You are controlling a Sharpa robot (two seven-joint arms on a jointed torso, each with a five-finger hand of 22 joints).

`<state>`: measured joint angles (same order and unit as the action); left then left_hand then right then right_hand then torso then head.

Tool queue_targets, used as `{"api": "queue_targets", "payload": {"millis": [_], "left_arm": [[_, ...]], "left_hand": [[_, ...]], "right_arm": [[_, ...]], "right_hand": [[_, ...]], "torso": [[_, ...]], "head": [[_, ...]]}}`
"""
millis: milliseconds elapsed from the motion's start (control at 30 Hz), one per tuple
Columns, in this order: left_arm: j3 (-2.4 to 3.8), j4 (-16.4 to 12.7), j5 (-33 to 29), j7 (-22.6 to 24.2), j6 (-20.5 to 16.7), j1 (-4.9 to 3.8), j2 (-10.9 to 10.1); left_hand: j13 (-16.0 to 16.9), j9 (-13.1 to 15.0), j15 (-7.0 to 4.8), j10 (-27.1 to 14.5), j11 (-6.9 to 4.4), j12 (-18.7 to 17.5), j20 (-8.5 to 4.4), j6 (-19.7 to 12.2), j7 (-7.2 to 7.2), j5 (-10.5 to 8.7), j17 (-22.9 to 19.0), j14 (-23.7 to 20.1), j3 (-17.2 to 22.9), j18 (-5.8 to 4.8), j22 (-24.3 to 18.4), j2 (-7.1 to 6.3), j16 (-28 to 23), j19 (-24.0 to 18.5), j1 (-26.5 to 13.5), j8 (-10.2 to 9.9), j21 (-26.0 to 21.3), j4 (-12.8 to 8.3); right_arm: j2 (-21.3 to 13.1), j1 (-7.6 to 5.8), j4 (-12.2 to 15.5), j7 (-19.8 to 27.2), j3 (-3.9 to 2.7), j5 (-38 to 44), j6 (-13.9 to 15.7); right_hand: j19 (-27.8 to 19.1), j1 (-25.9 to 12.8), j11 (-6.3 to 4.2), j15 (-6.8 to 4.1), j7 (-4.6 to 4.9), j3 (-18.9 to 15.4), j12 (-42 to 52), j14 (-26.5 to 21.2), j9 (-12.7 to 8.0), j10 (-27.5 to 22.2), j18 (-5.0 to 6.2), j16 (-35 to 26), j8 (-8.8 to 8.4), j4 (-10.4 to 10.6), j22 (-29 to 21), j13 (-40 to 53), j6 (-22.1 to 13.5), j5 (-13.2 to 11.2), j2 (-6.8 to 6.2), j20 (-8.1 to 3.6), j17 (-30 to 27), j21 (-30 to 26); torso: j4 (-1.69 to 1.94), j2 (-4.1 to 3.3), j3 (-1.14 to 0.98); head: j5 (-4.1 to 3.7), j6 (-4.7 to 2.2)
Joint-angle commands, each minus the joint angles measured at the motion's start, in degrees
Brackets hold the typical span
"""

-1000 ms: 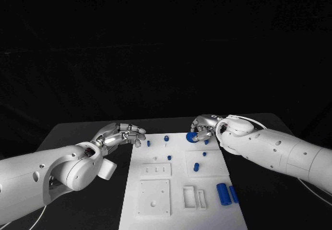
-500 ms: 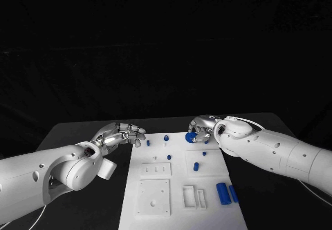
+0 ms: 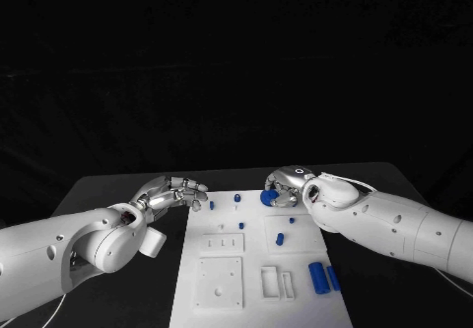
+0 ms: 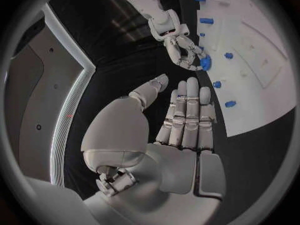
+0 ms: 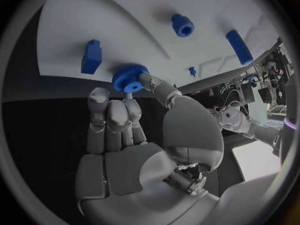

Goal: Assemble the parts on the task board

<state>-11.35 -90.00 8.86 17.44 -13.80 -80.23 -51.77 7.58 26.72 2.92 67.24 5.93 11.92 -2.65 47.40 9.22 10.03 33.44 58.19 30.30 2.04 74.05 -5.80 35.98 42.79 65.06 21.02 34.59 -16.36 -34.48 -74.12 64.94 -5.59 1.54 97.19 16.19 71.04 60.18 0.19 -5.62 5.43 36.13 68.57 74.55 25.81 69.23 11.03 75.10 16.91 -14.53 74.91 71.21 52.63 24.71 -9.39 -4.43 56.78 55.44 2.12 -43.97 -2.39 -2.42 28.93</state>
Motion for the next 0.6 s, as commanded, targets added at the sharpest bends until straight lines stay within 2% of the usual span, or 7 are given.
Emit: {"api": "queue_targets", "payload": {"millis": [33,100,233,433,600], "left_arm": [[0.02,-0.19,0.23,0.31,0.18,-0.11,0.00],[0.02,-0.20,0.23,0.33,0.13,-0.11,-0.02],[0.02,-0.19,0.23,0.42,-0.07,-0.11,-0.11],[0.03,-0.18,0.23,0.44,-0.07,-0.11,0.00],[0.03,-0.31,0.23,0.41,-0.04,-0.12,0.06]], "left_hand": [[-0.09,0.06,-0.11,0.13,0.20,-0.24,-0.21,-0.23,0.32,0.20,-0.07,-0.36,0.23,0.28,-0.09,0.54,0.27,0.02,-0.10,-0.22,0.29,-0.08],[-0.09,0.07,-0.11,0.14,0.20,-0.25,-0.21,-0.22,0.32,0.20,-0.08,-0.36,0.23,0.28,-0.09,0.54,0.28,0.02,-0.10,-0.23,0.30,-0.08],[-0.08,0.07,-0.11,0.14,0.20,-0.25,-0.21,-0.22,0.32,0.20,-0.08,-0.36,0.24,0.28,-0.10,0.55,0.29,0.02,-0.11,-0.23,0.30,-0.08],[-0.08,0.08,-0.12,0.15,0.19,-0.26,-0.21,-0.21,0.32,0.21,-0.09,-0.35,0.24,0.28,-0.10,0.55,0.30,0.02,-0.09,-0.24,0.31,-0.09],[-0.08,0.10,-0.12,0.16,0.19,-0.27,-0.21,-0.21,0.32,0.22,-0.11,-0.35,0.25,0.29,-0.10,0.55,0.31,0.03,-0.08,-0.25,0.31,-0.11]], "right_arm": [[-0.58,-0.29,1.80,-2.98,-0.07,3.75,4.05],[-1.04,-0.43,3.12,-3.15,-0.10,4.07,5.30],[-1.53,-0.75,5.80,-3.49,-0.13,4.58,7.01],[-0.88,-0.83,8.71,-3.82,-0.15,5.19,7.10],[0.40,-0.83,9.45,-3.81,-0.13,5.20,6.60]], "right_hand": [[0.39,0.37,-0.09,-0.54,1.15,1.05,0.38,-0.02,0.39,0.42,3.97,-0.30,0.24,0.46,0.82,-0.04,2.54,-0.63,-0.70,-0.21,0.14,-0.02],[0.50,0.72,-0.13,-0.57,1.10,2.00,0.41,0.05,0.40,0.64,3.97,-0.36,0.26,1.09,0.79,-0.04,2.68,-1.59,-1.29,-0.25,0.25,-0.04],[0.63,1.13,-0.18,-0.63,1.04,2.77,0.53,0.12,0.43,0.92,3.97,-0.40,0.33,1.51,0.80,0.03,2.88,-2.03,-1.86,-0.31,0.38,-0.02],[0.78,1.39,-0.21,-0.65,1.01,3.63,0.47,0.20,0.44,1.06,3.97,-0.49,0.32,2.43,0.78,-0.05,2.97,-2.76,-2.66,-0.35,0.52,-0.03],[0.80,1.42,-0.21,-0.66,1.01,3.77,0.44,0.21,0.44,1.07,3.97,-0.52,0.31,2.62,0.77,-0.07,2.98,-2.92,-2.77,-0.36,0.55,-0.03]], "torso": [[0.00,0.05,0.04],[-0.01,0.04,0.02],[-0.02,0.00,0.01],[0.06,-0.01,0.05],[0.23,-0.05,0.09]], "head": [[0.05,-0.17],[0.05,-0.22],[0.12,-0.50],[0.31,-0.67],[0.36,-0.75]]}}
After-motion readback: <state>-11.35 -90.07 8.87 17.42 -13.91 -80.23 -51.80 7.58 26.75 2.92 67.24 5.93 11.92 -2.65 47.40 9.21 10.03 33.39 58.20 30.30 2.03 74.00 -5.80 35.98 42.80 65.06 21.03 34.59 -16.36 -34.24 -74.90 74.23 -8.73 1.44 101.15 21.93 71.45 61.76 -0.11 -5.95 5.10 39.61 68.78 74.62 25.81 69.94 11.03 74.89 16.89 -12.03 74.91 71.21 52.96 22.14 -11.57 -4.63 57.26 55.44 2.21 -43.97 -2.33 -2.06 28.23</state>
